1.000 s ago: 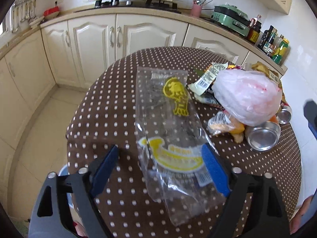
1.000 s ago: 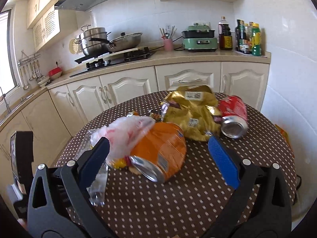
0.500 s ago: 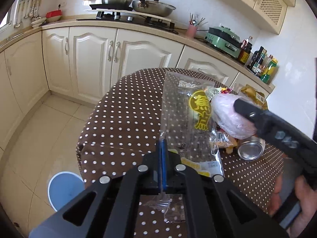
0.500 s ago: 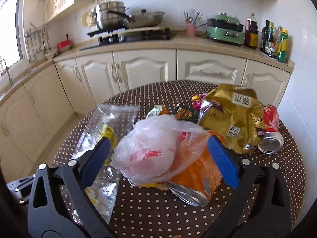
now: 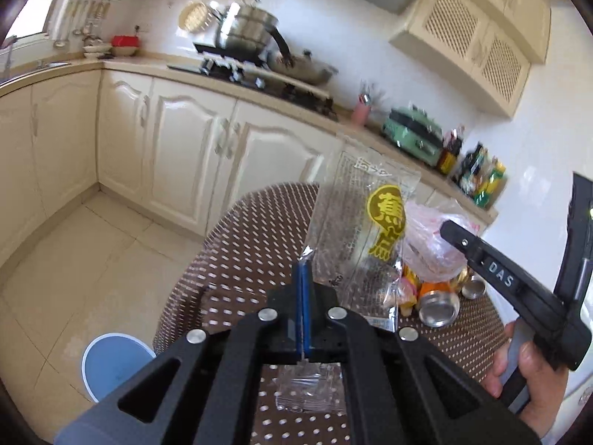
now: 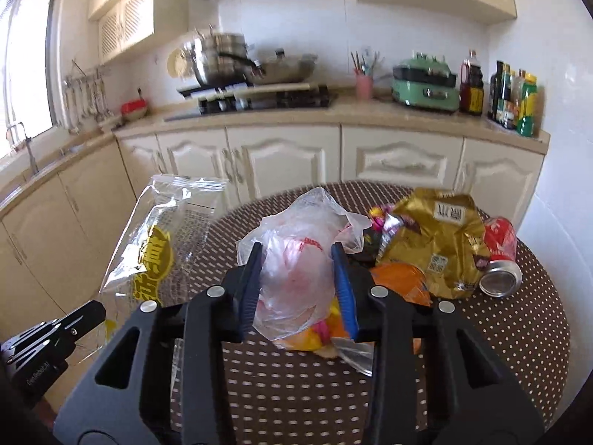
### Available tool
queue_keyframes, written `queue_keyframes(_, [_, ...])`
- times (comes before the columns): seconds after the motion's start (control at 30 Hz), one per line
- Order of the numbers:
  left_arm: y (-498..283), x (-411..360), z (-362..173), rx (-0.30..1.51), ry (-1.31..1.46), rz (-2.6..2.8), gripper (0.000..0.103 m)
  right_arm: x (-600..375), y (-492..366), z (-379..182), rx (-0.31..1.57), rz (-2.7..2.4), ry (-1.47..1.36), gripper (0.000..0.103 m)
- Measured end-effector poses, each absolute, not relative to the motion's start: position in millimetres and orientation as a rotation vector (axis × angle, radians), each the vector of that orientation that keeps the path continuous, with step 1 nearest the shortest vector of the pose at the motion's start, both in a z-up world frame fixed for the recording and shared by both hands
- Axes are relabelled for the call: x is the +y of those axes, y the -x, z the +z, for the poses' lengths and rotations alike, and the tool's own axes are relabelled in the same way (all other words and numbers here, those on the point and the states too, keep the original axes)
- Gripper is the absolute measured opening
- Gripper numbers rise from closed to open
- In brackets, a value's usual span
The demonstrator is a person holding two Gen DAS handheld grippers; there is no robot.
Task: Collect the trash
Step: 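Carry both held bags over the light-blue bin with both tools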
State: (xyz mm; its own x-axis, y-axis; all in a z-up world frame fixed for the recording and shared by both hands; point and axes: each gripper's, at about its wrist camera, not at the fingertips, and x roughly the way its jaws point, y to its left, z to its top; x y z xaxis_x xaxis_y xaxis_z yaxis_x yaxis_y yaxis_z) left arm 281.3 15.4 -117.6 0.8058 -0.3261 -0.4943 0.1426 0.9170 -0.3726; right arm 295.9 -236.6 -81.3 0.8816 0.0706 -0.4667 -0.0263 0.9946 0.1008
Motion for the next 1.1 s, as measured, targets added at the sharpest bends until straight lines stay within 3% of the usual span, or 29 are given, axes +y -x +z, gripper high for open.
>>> queue_keyframes(0.2, [-249.2, 71.9, -115.9, 0.538, 0.39, -0.149, 0.0, -172.0, -279.9, -68.4, 0.453, 0.195, -0.07, 0.036])
queue_keyframes(0.37, [-226.4, 137.7, -139.8, 0.566, 0.413, -0.006, 0.0, -92.2, -276.0, -90.1, 0.499, 0.353, -0.032, 0.036])
queue_keyframes(0.73, [-218.3, 267.3, -254.1, 0.784, 0.506, 0.335, 0.0, 46.5, -300.4, -206.6, 0.659, 0.511, 0.075, 0.036])
queue_keyframes(1.1, [-284.9, 287.5, -380.6, 1.067, 0.493, 0.344, 0.0, 79.6, -350.5, -319.0, 0.838, 0.488, 0.146, 0.037])
